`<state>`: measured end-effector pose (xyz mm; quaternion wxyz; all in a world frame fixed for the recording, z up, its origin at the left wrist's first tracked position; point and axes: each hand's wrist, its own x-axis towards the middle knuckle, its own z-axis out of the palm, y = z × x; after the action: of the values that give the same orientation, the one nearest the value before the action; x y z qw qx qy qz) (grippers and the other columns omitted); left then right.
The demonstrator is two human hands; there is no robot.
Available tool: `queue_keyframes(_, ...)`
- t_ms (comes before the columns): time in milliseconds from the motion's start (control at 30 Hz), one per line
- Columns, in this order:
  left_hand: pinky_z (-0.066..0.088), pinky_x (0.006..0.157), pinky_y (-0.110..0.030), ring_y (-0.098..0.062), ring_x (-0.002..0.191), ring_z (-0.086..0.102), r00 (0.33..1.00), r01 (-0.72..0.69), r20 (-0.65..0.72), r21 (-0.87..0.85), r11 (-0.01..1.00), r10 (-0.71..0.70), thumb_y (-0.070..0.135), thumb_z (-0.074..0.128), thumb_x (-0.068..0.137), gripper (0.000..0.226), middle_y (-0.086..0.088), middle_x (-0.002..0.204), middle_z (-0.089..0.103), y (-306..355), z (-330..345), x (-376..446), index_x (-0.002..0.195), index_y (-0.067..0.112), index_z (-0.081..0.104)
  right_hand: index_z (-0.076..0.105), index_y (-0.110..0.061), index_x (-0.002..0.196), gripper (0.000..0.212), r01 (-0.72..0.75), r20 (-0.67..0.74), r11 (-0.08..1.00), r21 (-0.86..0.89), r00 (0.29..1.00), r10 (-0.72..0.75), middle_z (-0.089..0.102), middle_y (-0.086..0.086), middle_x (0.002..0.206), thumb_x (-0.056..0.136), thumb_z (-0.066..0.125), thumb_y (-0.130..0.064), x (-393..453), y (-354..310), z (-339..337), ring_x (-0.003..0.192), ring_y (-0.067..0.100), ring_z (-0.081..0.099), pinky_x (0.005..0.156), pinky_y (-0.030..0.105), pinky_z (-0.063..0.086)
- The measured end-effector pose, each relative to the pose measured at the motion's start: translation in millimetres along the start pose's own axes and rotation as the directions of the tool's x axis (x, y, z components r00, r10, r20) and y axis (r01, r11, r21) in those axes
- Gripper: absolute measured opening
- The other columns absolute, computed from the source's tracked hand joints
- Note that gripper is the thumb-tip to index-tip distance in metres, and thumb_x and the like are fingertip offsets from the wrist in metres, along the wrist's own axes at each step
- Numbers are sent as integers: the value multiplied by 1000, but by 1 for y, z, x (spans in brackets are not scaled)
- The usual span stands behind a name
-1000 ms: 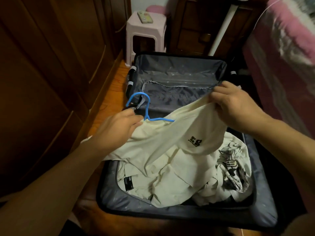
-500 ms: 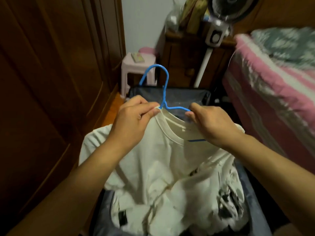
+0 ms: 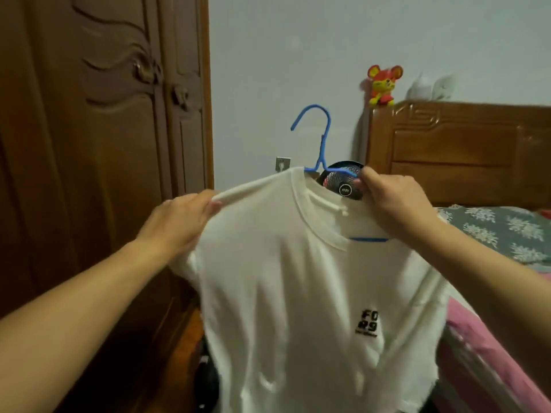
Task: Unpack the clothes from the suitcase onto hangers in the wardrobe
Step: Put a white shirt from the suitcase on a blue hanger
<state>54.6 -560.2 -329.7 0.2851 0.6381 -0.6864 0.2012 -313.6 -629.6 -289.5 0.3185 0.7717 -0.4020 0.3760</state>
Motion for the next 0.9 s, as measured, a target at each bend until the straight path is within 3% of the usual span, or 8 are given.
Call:
queue_keyframes(100,49,77,-39,-30,98,65,999,8,45,1,1000,-8,51,22,105,49,-2,105,69,-23,4,-10,110,25,64,52,-8,91,27,-41,45,998,40,998,39,64,20,67,101,51,-33,-34,8,18,55,46,58,46,38,39)
queue_keyframes(200,43,77,-37,-25,93,59,964,199,165,78,977,-210,43,30,107,45,0,97,65,-41,24,-28,82,24,62,45,-14,88,25,-89,108,992,85,991,79,59,17,66,100,48,-36,-73,-2,40,56,43,56,45,42,44)
queue_keyframes(267,44,88,-42,-25,105,55,973,192,112,92,977,-201,41,33,106,44,-1,110,66,-42,43,-43,93,27,73,42,-18,83,26,-128,179,979,160,979,99,57,13,75,100,44,-38,-92,-18,52,66,41,57,53,46,47)
queue_keyframes(333,43,101,-44,-23,121,52,994,38,104,-109,993,-27,47,34,103,43,2,128,63,-16,67,-64,123,34,70,44,-20,83,24,-132,256,963,235,964,70,58,11,83,101,46,-36,-112,-41,66,70,40,58,57,45,47)
queue_keyframes(433,49,92,-42,-28,122,58,961,-84,234,-252,964,145,51,39,103,41,0,131,64,39,99,-89,138,35,53,47,-20,85,30,-81,308,958,275,951,-8,56,8,85,98,36,-45,-131,-78,80,66,39,57,52,40,41)
queue_keyframes(633,52,60,-47,-47,78,65,995,-96,-7,-226,969,97,38,42,100,31,-16,86,70,30,125,-99,103,14,62,60,-18,113,40,-274,416,905,325,901,123,63,3,103,99,38,-47,-164,-46,82,95,25,56,86,46,45)
queue_keyframes(767,50,59,-45,-45,79,66,987,-162,-37,-209,964,158,43,37,98,25,-14,89,71,24,117,-99,103,24,53,57,-22,98,36,-388,569,862,326,809,149,63,3,88,99,33,-48,-191,-33,76,82,24,60,75,44,49)
queue_keyframes(900,45,58,-42,-46,77,64,983,-160,-123,-193,968,138,33,49,104,17,-15,84,69,30,91,-72,103,18,57,55,-12,97,18,-308,419,882,355,896,144,63,10,85,103,44,-25,-148,-46,67,77,32,59,66,44,47)
